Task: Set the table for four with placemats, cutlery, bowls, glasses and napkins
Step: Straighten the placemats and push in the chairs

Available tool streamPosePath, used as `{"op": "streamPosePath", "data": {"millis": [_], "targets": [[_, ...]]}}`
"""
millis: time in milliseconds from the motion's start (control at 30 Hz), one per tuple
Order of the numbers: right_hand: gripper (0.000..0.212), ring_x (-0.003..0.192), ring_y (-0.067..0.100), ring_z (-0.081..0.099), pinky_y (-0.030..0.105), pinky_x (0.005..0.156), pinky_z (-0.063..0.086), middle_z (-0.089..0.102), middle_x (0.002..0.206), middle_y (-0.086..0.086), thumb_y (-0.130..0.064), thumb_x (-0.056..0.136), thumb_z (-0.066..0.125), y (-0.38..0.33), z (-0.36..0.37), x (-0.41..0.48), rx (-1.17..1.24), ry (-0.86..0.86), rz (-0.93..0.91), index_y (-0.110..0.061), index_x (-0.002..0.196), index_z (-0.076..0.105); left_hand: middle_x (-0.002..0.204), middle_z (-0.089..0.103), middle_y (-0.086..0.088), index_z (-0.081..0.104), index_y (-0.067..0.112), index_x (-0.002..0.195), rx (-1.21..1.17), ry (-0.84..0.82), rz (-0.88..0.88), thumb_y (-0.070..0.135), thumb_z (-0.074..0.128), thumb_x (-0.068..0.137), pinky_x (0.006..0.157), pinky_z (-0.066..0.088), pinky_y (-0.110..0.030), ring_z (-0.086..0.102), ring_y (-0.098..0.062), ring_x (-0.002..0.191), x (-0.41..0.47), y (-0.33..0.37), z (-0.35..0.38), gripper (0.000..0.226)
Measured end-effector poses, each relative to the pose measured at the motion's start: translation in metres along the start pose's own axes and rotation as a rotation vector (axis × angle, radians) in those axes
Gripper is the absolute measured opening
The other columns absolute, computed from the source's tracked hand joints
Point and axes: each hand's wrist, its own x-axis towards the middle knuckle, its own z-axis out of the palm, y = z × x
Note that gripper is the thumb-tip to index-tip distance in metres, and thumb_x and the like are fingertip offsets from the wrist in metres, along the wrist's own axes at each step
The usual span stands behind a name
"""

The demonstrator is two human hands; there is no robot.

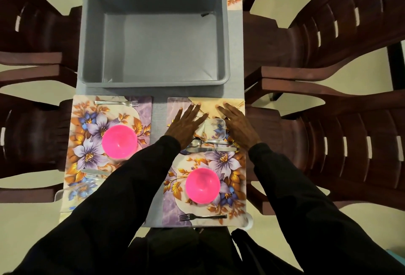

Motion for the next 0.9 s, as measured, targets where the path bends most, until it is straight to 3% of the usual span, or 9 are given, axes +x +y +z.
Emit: {"op": "streamPosePath", "data": {"millis": [67, 100, 167, 333, 433, 700, 900], "targets": [[0.046, 0.146, 0.039, 0.036, 0.047, 0.117, 0.032, 0.043, 0.156, 0.017, -0.034, 0.098, 0.045, 0.006, 0.000, -0.001, -0.026, -0.050, -0.055, -0.006, 0.125, 0.069, 0.171, -0.008, -0.011, 0.004, 0.031, 0.163, 0.023, -0.006, 0.002, 0.034, 0.069, 0.096, 0.125, 0.004, -0.052, -0.006, -0.032, 0.157, 0.001, -0.001, 0.002, 0.093], [0.043, 0.148, 0.038, 0.032, 0.046, 0.120, 0.029, 0.040, 0.158, 0.015, -0.030, 0.097, 0.045, 0.011, 0.000, -0.001, -0.038, -0.079, -0.079, -0.009, 0.125, 0.070, 0.171, -0.008, -0.011, 0.004, 0.031, 0.163, 0.035, -0.007, 0.005, 0.035, 0.068, 0.097, 0.125, 0.005, -0.052, -0.006, -0.032, 0.157, 0.001, -0.002, 0.003, 0.093], [0.032, 0.151, 0.037, 0.027, 0.046, 0.121, 0.026, 0.036, 0.161, 0.014, -0.018, 0.092, 0.061, 0.019, -0.002, 0.000, -0.056, -0.120, -0.112, -0.012, 0.121, 0.072, 0.170, -0.009, -0.011, 0.003, 0.031, 0.163, 0.045, -0.015, 0.008, 0.039, 0.068, 0.097, 0.125, 0.004, -0.053, -0.007, -0.032, 0.157, 0.001, -0.003, 0.004, 0.093], [0.048, 0.149, 0.040, 0.031, 0.053, 0.114, 0.038, 0.040, 0.158, 0.016, -0.004, 0.066, 0.088, 0.025, -0.016, 0.005, 0.000, -0.220, -0.117, -0.013, 0.111, 0.075, 0.170, -0.011, -0.012, 0.002, 0.031, 0.163, 0.043, -0.026, 0.009, 0.042, 0.066, 0.097, 0.125, 0.002, -0.052, -0.008, -0.033, 0.157, 0.001, -0.004, 0.002, 0.093], [0.055, 0.143, 0.043, 0.040, 0.057, 0.107, 0.047, 0.047, 0.152, 0.020, -0.003, 0.062, 0.093, 0.022, -0.018, 0.003, 0.009, -0.155, -0.079, -0.010, 0.113, 0.075, 0.170, -0.011, -0.012, 0.002, 0.030, 0.163, 0.047, -0.024, 0.011, 0.041, 0.066, 0.097, 0.125, 0.002, -0.051, -0.008, -0.033, 0.157, 0.000, -0.003, 0.001, 0.092], [0.061, 0.138, 0.042, 0.047, 0.052, 0.108, 0.043, 0.054, 0.145, 0.022, 0.002, 0.068, 0.088, 0.008, -0.012, -0.005, -0.029, -0.062, 0.055, -0.006, 0.126, 0.068, 0.170, -0.006, -0.012, 0.009, 0.026, 0.163, 0.006, -0.002, 0.013, 0.026, 0.063, 0.101, 0.126, 0.007, -0.051, -0.006, -0.033, 0.157, -0.010, -0.005, -0.005, 0.083], [0.063, 0.131, 0.041, 0.054, 0.045, 0.108, 0.043, 0.059, 0.139, 0.022, -0.001, 0.071, 0.088, -0.007, -0.028, -0.010, 0.070, 0.069, 0.152, 0.001, 0.129, 0.064, 0.169, 0.012, -0.014, 0.024, 0.020, 0.161, -0.130, 0.114, 0.012, 0.011, 0.058, 0.101, 0.125, 0.013, -0.050, 0.008, -0.033, 0.157, -0.029, -0.003, -0.015, 0.070]]}}
